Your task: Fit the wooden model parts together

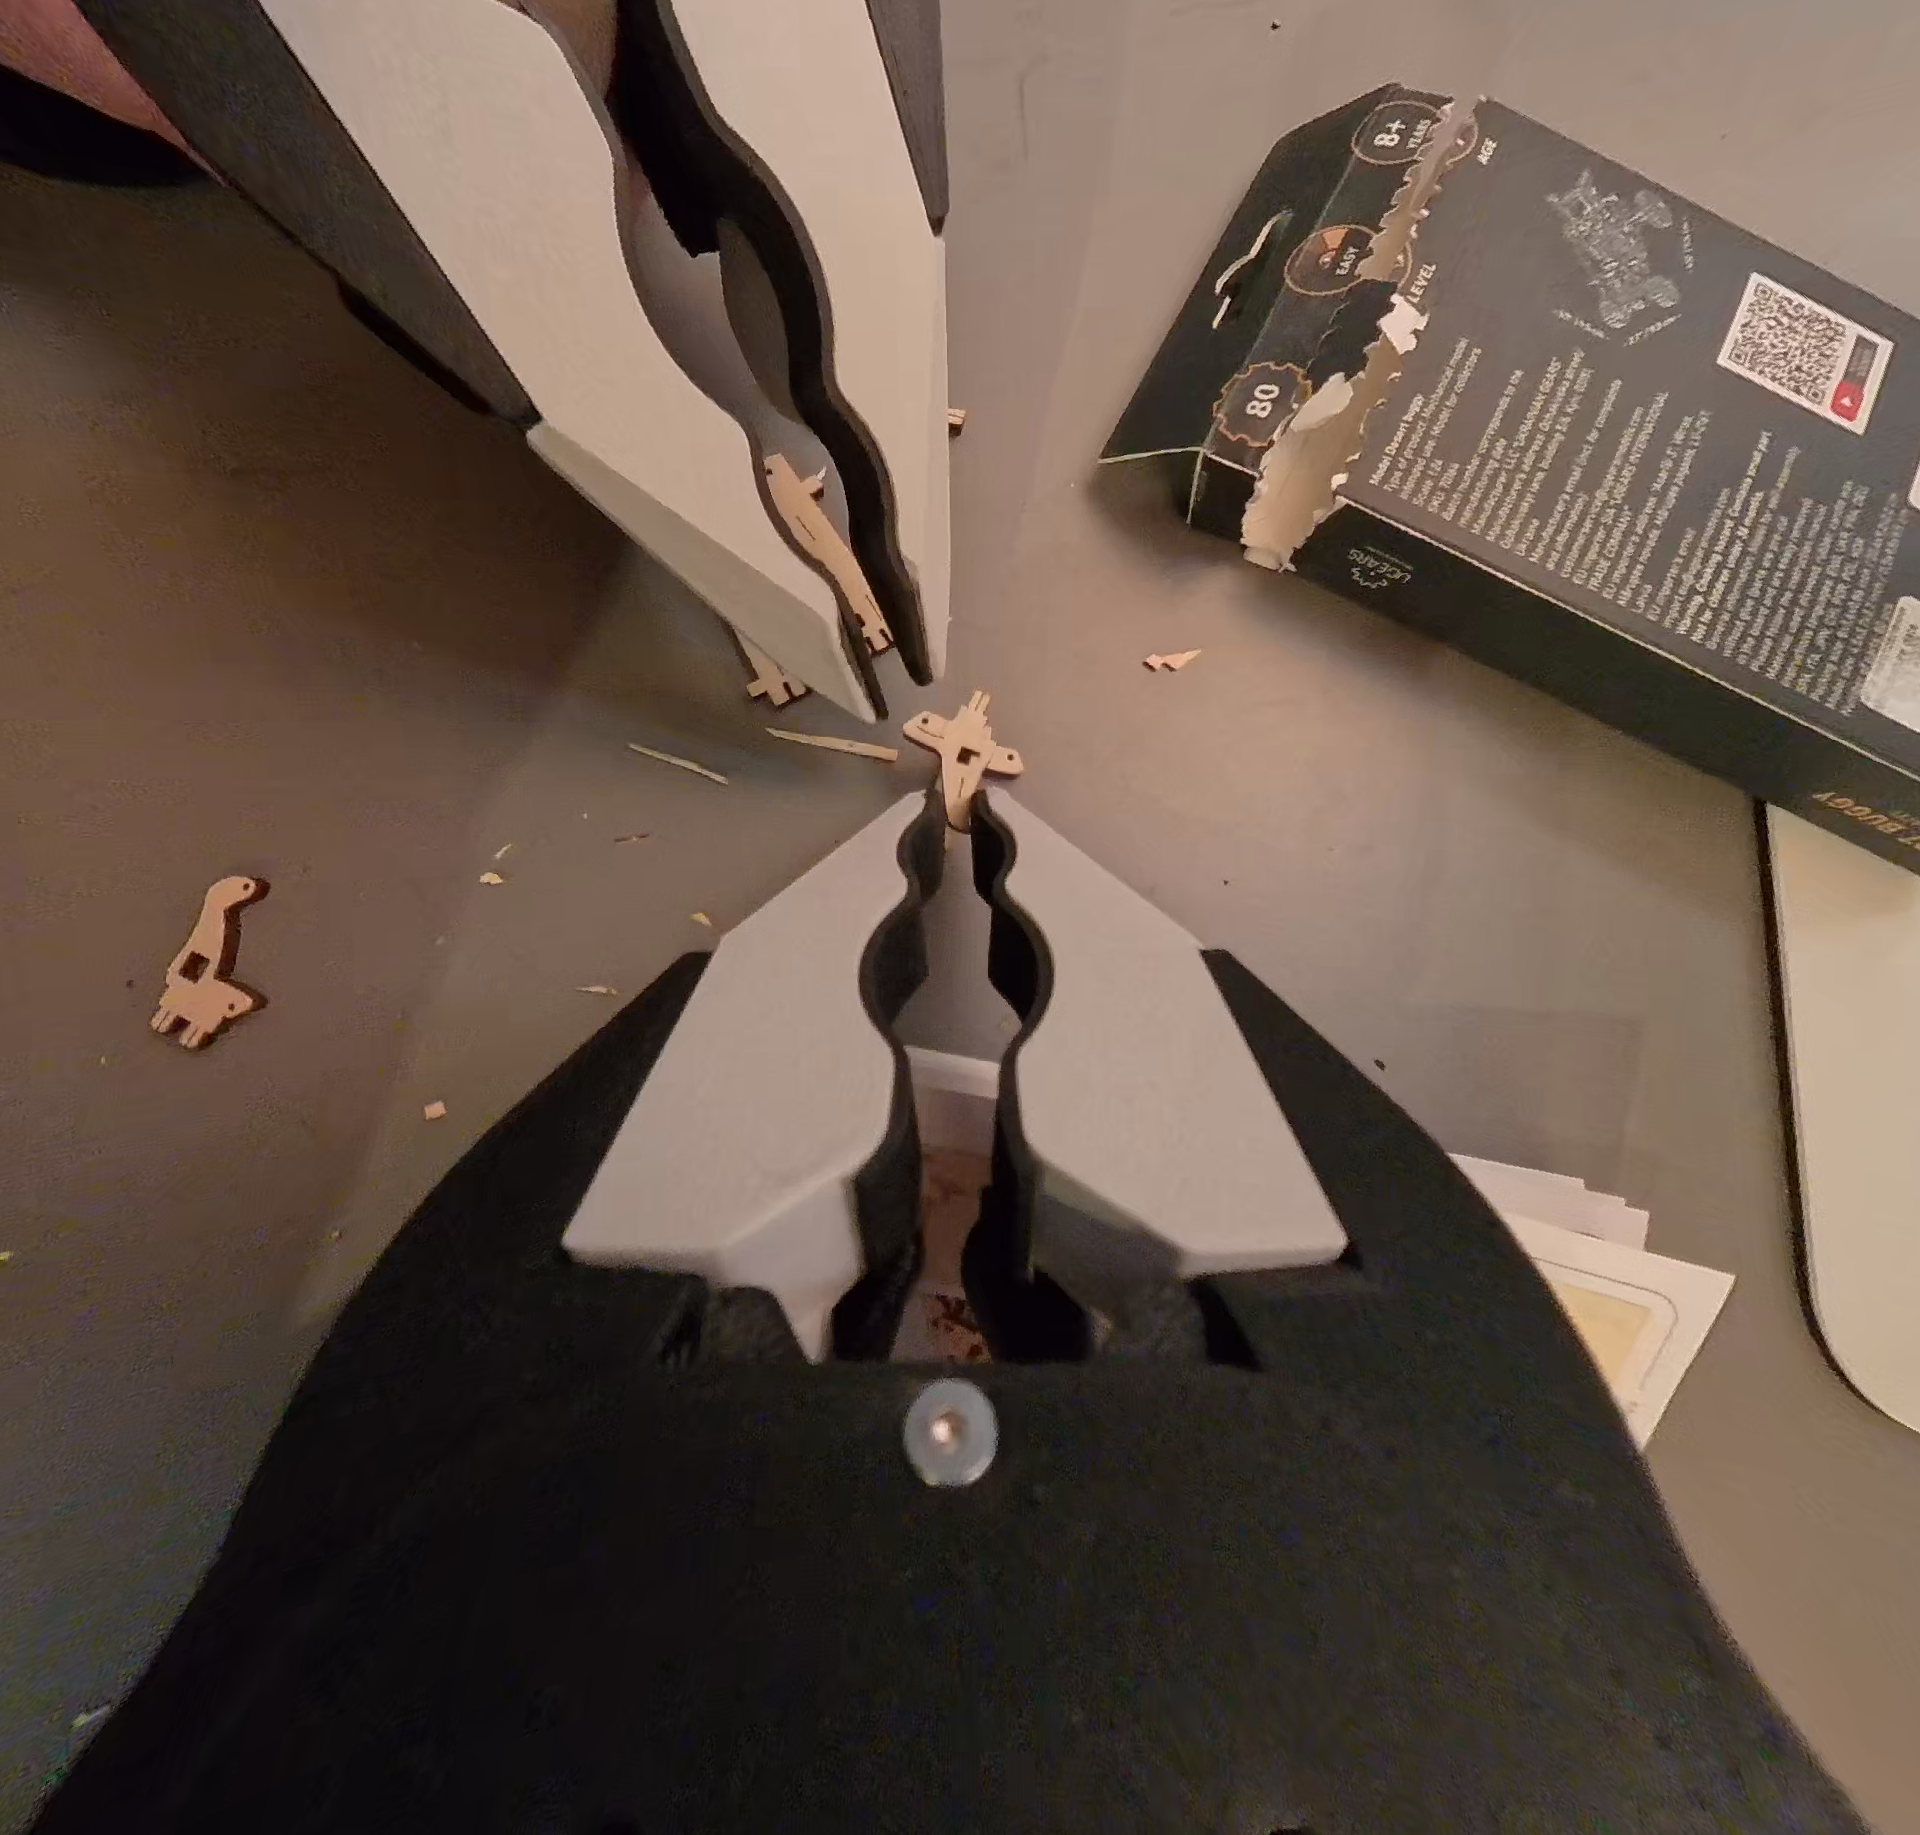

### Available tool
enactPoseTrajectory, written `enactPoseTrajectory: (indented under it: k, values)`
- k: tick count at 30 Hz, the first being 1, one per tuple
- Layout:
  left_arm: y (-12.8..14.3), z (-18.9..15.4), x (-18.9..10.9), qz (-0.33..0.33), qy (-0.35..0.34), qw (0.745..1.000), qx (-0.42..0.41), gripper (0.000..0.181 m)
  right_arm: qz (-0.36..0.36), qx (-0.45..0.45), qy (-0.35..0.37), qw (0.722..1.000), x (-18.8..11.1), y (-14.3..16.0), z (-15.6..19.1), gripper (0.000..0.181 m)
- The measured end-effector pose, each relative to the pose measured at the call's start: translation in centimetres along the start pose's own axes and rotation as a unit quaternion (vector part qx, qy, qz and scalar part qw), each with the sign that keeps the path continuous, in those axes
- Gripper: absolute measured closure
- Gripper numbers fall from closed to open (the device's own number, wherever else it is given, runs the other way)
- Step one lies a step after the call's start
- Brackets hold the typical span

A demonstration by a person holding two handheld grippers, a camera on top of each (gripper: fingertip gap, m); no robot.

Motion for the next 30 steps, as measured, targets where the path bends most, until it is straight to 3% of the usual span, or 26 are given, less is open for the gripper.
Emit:
enactPoseTrajectory:
  k: [30]
  values:
    - [0.15,0.04,0.14,0.005,-0.002,1.000,0.001,0.174,0.016,-0.056,-0.036,0.998,0.44,-0.36,-0.14,0.179]
Point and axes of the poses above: each gripper's, where its closed fingertips meet, x out along the fingers, y out of its underside, z = x × y across the jaws, the point moved 1 cm from there along -x, back along the fingers, and after that the axes turned 8 degrees about -y, right-handed, at the moved point
